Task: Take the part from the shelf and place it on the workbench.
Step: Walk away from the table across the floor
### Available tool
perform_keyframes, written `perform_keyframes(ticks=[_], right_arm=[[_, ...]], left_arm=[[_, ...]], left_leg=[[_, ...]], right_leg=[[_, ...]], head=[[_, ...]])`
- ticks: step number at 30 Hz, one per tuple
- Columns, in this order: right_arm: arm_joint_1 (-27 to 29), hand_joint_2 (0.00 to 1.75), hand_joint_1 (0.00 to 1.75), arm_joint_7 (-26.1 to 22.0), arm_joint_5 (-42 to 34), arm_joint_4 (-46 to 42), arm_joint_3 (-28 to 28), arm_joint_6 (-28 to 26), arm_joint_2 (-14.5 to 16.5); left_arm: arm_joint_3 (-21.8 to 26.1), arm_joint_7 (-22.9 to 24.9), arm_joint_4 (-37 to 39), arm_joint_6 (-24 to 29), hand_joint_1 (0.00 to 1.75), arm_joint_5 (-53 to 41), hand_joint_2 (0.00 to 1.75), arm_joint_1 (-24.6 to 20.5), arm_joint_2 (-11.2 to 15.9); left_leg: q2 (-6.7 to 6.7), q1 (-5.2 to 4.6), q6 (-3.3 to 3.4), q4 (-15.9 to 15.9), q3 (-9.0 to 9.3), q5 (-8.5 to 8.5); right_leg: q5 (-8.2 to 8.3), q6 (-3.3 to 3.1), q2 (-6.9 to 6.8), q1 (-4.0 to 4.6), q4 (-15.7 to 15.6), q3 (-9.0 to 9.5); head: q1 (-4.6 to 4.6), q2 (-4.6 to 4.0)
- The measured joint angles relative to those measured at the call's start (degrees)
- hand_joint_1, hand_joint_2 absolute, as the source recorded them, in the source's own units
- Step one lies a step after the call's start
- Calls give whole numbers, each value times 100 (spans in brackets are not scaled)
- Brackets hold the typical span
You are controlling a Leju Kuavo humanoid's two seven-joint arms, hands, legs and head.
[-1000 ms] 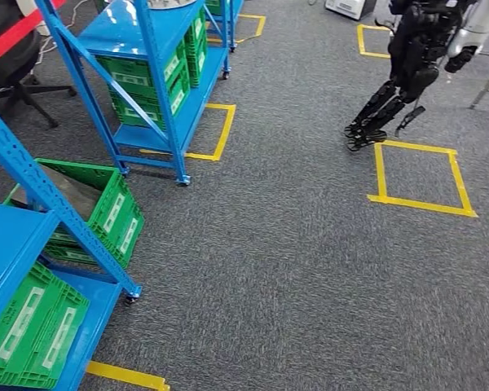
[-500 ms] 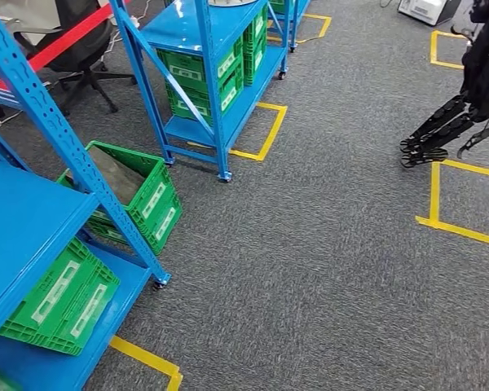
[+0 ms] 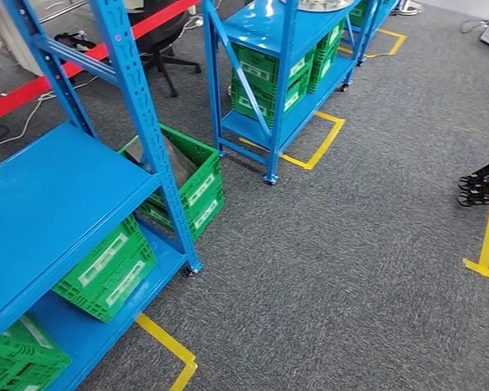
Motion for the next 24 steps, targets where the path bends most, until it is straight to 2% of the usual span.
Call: perform_keyframes(ticks=[1,2,3,4,5,6,7,8,9,10,11,12,14,15,16,17,18,19,20,21,23,24], right_arm=[[9,0,0,10,-1,0,0,-1,2],[17,0,0,18,-1,0,0,-1,2],[24,0,0,25,-1,0,0,0,2],[30,0,0,29,-1,0,0,1,2],[31,0,0,32,-1,0,0,1,2],[31,0,0,34,-1,1,0,2,2],[31,0,0,35,-1,5,0,4,3],[30,0,0,37,-1,10,1,5,5],[28,0,0,39,-2,15,1,5,7],[24,0,0,40,-3,20,1,6,8],[20,0,0,40,-3,20,1,5,10],[17,0,0,40,-3,20,1,5,16],[18,0,0,38,-1,20,2,4,34],[24,0,0,38,0,21,2,3,42],[31,0,0,39,-1,22,2,3,46],[38,0,0,42,-3,22,2,3,47],[43,0,0,45,-5,22,1,2,48],[40,0,0,47,-7,22,1,2,48],[34,0,0,49,-10,22,0,3,49],[27,0,0,49,-10,23,0,4,50],[20,0,0,48,-12,24,0,7,54],[17,0,0,48,-13,24,0,7,56]], left_arm=[[0,2,0,-2,0,-2,0,-9,-1],[0,2,0,-3,0,-2,0,-14,-2],[0,2,0,-4,0,-2,0,-13,-2],[0,2,0,-7,0,-2,0,-10,-2],[0,2,0,-11,0,-3,0,-8,-2],[0,3,0,-16,0,-3,0,-8,-3],[0,3,0,-20,0,-4,0,-13,-3],[0,5,0,-22,0,-4,0,-20,-3],[0,6,0,-23,0,-4,0,-22,-1],[0,8,0,-23,0,-4,0,-21,1],[1,9,0,-24,0,-4,0,-15,2],[1,10,0,-25,0,-4,0,-5,5],[2,10,0,-25,0,-4,0,-7,9],[2,11,0,-21,0,-4,0,-17,10],[2,11,0,-15,0,-4,0,-27,8],[2,12,0,-7,0,-4,0,-33,8],[2,13,0,2,0,-4,0,-28,8],[2,13,0,8,0,-5,0,-15,8],[2,13,0,13,0,-8,0,-2,9],[2,13,0,16,0,-11,0,6,9],[2,13,0,21,0,-18,0,-6,11],[3,13,0,22,0,-19,0,-16,11]], left_leg=[[-74,5,12,1,-5,2],[-154,6,17,2,-6,2],[-237,7,17,4,-1,0],[-326,10,13,8,7,-3],[-413,16,3,15,17,-9],[-496,24,-15,27,22,-20],[-575,26,-44,50,14,-34],[-648,31,-79,74,-10,-41],[-716,38,-120,92,-42,-39],[-785,49,-163,98,-74,-26],[-858,63,-203,95,-99,-10],[-842,67,-238,105,-112,-13],[-552,51,-295,341,-226,-169],[-341,46,-317,645,-367,-339],[-198,46,-336,1035,-553,-531],[-141,52,-350,1419,-733,-690],[-115,58,-359,1704,-863,-776],[-105,61,-360,1768,-883,-744],[-86,60,-352,1596,-784,-604],[-31,54,-331,1235,-588,-398],[228,6,-254,445,-170,-105],[325,-21,-215,217,-57,-57]], right_leg=[[-170,13,109,-7,416,-213],[-275,24,150,-10,773,-412],[-271,31,164,-11,961,-544],[-144,36,172,-15,920,-575],[81,40,202,-26,655,-498],[327,44,292,-45,257,-355],[492,48,459,-68,-115,-208],[576,39,606,-87,-379,-85],[584,22,714,-94,-514,-19],[556,-6,748,-87,-537,6],[561,-47,679,-85,-548,23],[574,-86,602,-84,-565,30],[591,-173,427,-88,-608,60],[587,-207,327,-77,-619,71],[576,-233,226,-66,-623,77],[566,-247,124,-55,-623,79],[555,-257,23,-46,-622,84],[545,-260,-60,-42,-621,91],[534,-258,-136,-38,-620,106],[520,-250,-205,-34,-621,128],[481,-210,-327,-13,-618,170],[460,-181,-386,1,-618,190]], head=[[5,0],[5,0],[4,0],[3,0],[3,0],[7,0],[11,0],[14,0],[19,0],[17,0],[15,0],[15,0],[-19,0],[-36,0],[-51,0],[-51,0],[-50,0],[-50,0],[-50,0],[-51,0],[-50,0],[-47,0]])
